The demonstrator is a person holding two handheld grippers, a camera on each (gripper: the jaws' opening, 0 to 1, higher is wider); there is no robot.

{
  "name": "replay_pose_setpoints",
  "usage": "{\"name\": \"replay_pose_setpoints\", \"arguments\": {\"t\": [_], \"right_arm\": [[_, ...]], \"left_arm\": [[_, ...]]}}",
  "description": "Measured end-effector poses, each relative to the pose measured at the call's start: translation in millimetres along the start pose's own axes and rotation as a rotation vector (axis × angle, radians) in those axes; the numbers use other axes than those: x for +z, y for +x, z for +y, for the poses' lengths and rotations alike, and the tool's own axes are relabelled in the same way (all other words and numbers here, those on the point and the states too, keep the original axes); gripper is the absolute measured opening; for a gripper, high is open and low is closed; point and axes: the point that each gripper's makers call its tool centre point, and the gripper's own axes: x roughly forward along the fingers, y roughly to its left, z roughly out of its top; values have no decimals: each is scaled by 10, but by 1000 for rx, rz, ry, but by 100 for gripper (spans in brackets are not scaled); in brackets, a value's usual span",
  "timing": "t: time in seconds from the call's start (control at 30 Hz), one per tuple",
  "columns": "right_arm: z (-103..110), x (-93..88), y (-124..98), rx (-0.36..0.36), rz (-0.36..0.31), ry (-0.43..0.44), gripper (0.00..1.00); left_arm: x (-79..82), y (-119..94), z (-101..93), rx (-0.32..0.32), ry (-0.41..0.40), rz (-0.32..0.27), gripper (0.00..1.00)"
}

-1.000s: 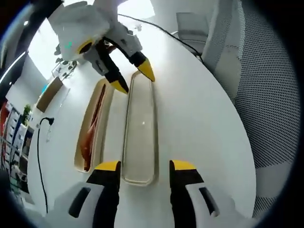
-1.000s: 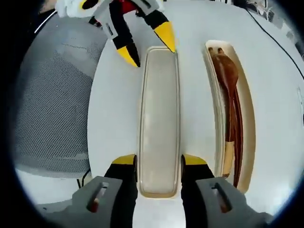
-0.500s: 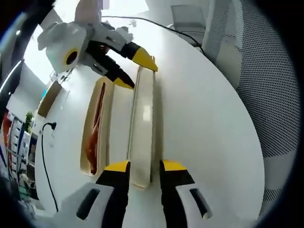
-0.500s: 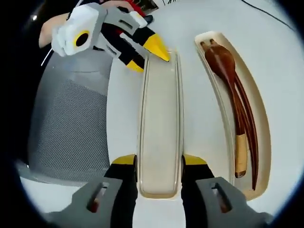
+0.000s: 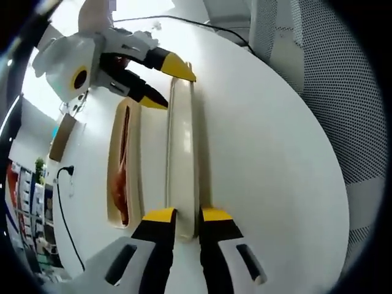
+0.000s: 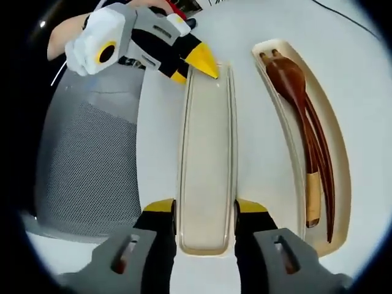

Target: Arrange the utensils inside the cutlery case until each visible utensil rests in its matching compartment.

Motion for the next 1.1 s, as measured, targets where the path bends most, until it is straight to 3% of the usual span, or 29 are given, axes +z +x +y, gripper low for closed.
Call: {"name": "replay_pose_setpoints", "arguments": {"t": [0.13, 0.23, 0.43, 0.57, 0.73, 0.87, 0.97, 1.1], "right_arm": [[5, -3, 10, -78, -28, -73, 39], [16, 91, -40, -159, -113, -110, 52], [52, 148, -174, -301, -169, -154, 46], [-17, 101, -215, -434, -134, -215, 42], [82, 107, -140, -445, -151, -221, 35], [-29, 69, -132, -538, -107, -268, 32], [-8, 100, -103, -522, -140, -244, 29], [-27, 97, -86, -532, -135, -250, 26]], "left_arm": [[5, -13, -2, -3, -5, 6, 13], [7, -48, 34, -5, -13, 11, 11], [5, -65, 38, -13, -24, 21, 10], [8, -72, 19, -21, -57, 26, 10], [23, -105, -27, -57, -171, 28, 10], [28, -123, -21, -77, -245, 23, 10], [16, -137, -27, -82, -265, 23, 9], [18, -151, -60, -92, -302, 18, 9]]}}
